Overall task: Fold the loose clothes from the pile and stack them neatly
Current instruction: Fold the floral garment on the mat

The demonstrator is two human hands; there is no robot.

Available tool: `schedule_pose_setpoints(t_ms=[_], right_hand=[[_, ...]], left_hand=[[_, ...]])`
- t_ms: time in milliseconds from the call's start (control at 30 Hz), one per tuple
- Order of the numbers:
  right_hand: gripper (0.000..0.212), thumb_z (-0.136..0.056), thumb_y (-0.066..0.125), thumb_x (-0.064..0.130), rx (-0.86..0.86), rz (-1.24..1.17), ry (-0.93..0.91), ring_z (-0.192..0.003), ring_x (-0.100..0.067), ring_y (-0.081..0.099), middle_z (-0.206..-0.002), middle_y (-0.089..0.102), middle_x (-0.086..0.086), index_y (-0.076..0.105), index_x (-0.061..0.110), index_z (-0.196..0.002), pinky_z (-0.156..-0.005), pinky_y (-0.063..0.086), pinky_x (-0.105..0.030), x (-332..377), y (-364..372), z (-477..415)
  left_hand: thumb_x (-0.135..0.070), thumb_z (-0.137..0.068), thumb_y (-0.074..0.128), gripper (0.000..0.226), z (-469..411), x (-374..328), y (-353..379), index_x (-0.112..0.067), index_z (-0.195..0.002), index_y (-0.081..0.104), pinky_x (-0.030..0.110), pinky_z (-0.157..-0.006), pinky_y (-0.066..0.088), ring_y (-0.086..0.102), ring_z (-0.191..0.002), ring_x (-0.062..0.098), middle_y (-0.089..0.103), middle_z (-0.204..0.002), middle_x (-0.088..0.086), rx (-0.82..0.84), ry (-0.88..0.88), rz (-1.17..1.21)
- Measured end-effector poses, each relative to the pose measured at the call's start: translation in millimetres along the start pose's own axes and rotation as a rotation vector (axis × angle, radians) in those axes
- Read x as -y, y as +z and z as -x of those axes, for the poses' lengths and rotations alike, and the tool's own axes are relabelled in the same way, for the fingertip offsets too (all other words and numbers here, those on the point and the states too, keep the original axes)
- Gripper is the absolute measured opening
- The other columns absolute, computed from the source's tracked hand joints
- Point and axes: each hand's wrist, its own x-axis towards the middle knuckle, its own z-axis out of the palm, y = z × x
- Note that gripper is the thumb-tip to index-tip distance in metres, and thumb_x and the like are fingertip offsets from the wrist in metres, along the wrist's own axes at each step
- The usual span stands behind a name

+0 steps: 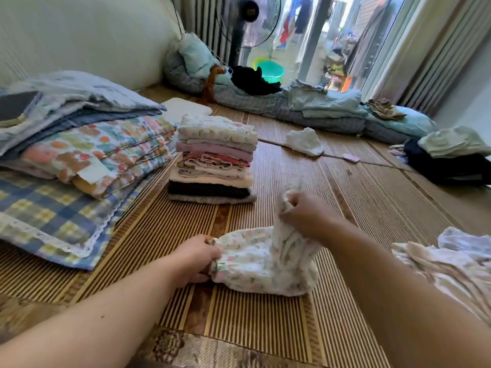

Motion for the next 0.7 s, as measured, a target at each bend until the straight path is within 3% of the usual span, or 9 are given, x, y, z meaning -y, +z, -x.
schedule_pose_setpoints(t_ms=[100, 200, 267, 333, 433, 533, 600, 633, 700], right_hand=[[0.01, -0.093, 0.053, 0.02, 0.156, 0.045, -0.101, -0.074, -0.017, 0.06, -0.088, 0.063, -0.004, 0.06, 0.014, -0.098, -0.063, 0.051, -0.026, 39.7, 52.1, 12.1], [0.036, -0.09, 0.059, 0.038, 0.434, 0.111, -0.152, -0.095, -0.02, 0.06, -0.103, 0.062, -0.007, 0.056, 0.019, -0.12, -0.083, 0.052, -0.038, 55.7, 100.7, 34.5], [0.059, -0.088, 0.058, 0.042, 0.544, 0.172, -0.184, -0.124, -0.027, 0.045, -0.137, 0.044, -0.011, 0.036, 0.029, -0.141, -0.104, 0.039, -0.047, 48.7, 118.7, 42.7], [0.052, -0.088, 0.056, 0.03, 0.554, -0.031, -0.134, -0.119, -0.02, 0.051, -0.137, 0.046, -0.007, 0.04, 0.035, -0.138, -0.099, 0.047, -0.042, 33.7, 117.5, 44.8], [0.017, -0.089, 0.06, 0.019, 0.284, -0.379, -0.025, -0.077, -0.003, 0.065, -0.104, 0.064, 0.005, 0.06, 0.032, -0.099, -0.066, 0.058, -0.023, 2.7, 102.9, 37.8], [0.024, -0.084, 0.068, 0.027, -0.112, -0.282, 0.077, -0.083, -0.005, 0.061, -0.114, 0.062, 0.004, 0.056, 0.029, -0.106, -0.06, 0.051, -0.019, -31.7, 83.4, 20.9], [0.06, -0.078, 0.076, 0.029, -0.084, -0.264, 0.179, -0.086, -0.008, 0.058, -0.128, 0.055, -0.004, 0.047, 0.027, -0.13, -0.059, 0.048, -0.019, -48.8, 78.8, 12.1], [0.073, -0.076, 0.079, 0.027, 0.012, -0.302, 0.225, -0.083, -0.009, 0.06, -0.131, 0.052, -0.007, 0.04, 0.028, -0.138, -0.055, 0.049, -0.019, -54.4, 78.9, 10.7], [0.081, -0.076, 0.079, 0.02, 0.186, -0.358, 0.229, -0.083, -0.012, 0.063, -0.13, 0.051, -0.007, 0.034, 0.032, -0.143, -0.051, 0.051, -0.019, -60.2, 84.8, 12.6]], left_hand=[[-0.043, -0.097, 0.047, 0.028, 3.8, 2.8, -4.5, -0.024, -0.112, 0.061, 0.034, -0.068, 0.051, 0.067, -0.09, 0.024, 0.069, -0.098, 0.003, 0.032, -0.031, 0.115], [-0.068, -0.09, 0.036, 0.058, 0.5, 5.0, -11.4, -0.021, -0.106, 0.066, 0.041, -0.086, 0.051, 0.064, -0.102, 0.032, 0.071, -0.106, 0.01, 0.131, -0.095, 0.315], [-0.064, -0.089, 0.046, 0.052, 4.8, 4.6, -14.1, -0.019, -0.107, 0.065, 0.044, -0.089, 0.052, 0.066, -0.101, 0.032, 0.072, -0.107, 0.011, 0.173, -0.099, 0.35], [-0.04, -0.088, 0.063, 0.032, 7.4, 5.3, -11.2, -0.016, -0.11, 0.064, 0.044, -0.085, 0.056, 0.07, -0.093, 0.026, 0.073, -0.1, 0.008, 0.125, -0.036, 0.232], [-0.015, -0.086, 0.066, 0.023, 8.0, 3.5, -2.3, -0.014, -0.109, 0.063, 0.041, -0.08, 0.059, 0.071, -0.085, 0.022, 0.072, -0.097, 0.006, 0.02, 0.027, 0.123], [-0.017, -0.089, 0.062, 0.026, 9.5, -4.0, 2.0, -0.015, -0.115, 0.06, 0.04, -0.082, 0.057, 0.069, -0.089, 0.02, 0.07, -0.101, 0.004, -0.004, 0.05, 0.1], [-0.02, -0.09, 0.062, 0.055, 9.8, -7.0, 0.5, -0.017, -0.141, 0.04, 0.038, -0.085, 0.054, 0.066, -0.099, 0.023, 0.065, -0.116, 0.007, -0.086, 0.104, -0.009], [-0.023, -0.091, 0.061, 0.076, 9.2, -6.8, -1.3, -0.02, -0.151, 0.015, 0.039, -0.087, 0.052, 0.063, -0.104, 0.026, 0.059, -0.126, 0.01, -0.143, 0.11, -0.08], [-0.027, -0.092, 0.06, 0.1, 12.1, -5.2, -4.8, -0.035, -0.147, -0.023, 0.042, -0.092, 0.047, 0.058, -0.11, 0.029, 0.049, -0.139, 0.012, -0.136, 0.104, -0.099]])
